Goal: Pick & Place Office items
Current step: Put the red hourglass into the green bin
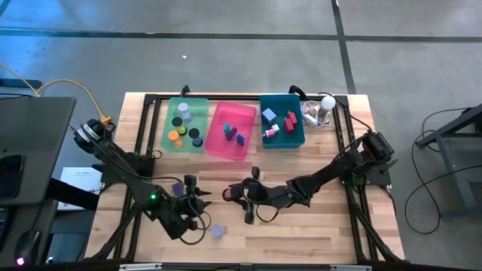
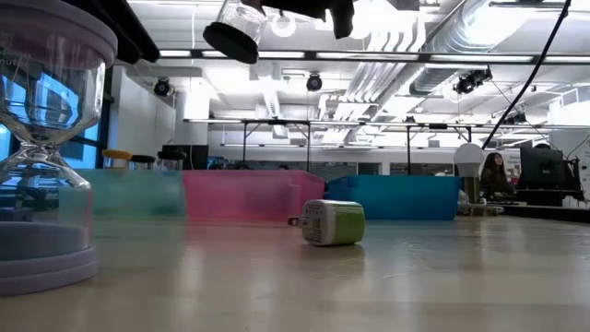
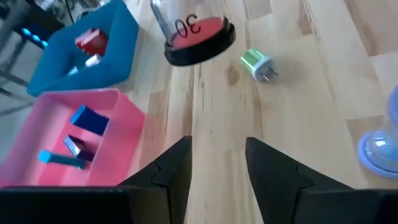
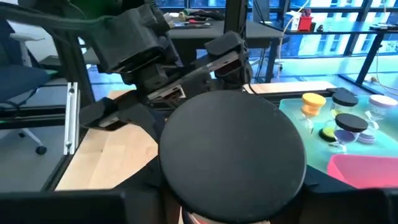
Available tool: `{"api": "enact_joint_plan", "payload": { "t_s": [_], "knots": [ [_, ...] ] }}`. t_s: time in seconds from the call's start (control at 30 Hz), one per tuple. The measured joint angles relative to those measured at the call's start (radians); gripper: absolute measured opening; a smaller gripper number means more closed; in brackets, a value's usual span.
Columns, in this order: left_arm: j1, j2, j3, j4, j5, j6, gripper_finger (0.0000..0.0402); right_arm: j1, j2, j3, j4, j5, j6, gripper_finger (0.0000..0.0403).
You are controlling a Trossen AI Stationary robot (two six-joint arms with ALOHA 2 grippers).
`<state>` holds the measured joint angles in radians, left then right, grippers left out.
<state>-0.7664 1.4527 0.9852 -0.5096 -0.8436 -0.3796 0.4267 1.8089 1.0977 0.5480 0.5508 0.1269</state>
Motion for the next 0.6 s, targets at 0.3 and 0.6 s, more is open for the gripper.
{"api": "enact_joint_plan", "payload": {
  "t_s": [0.3,0.6],
  "knots": [
    [0.004,0.043,0.0,0.155,0.001,0.249,0.0196,-0.001,0.0,-0.001,-0.012,-0.002,0.008,0.0163],
    [-0.018,0.044,0.0,0.265,-0.223,0.31,0.0325,0.013,0.0,-0.001,0.011,-0.004,0.011,0.0156]
  ]
}}
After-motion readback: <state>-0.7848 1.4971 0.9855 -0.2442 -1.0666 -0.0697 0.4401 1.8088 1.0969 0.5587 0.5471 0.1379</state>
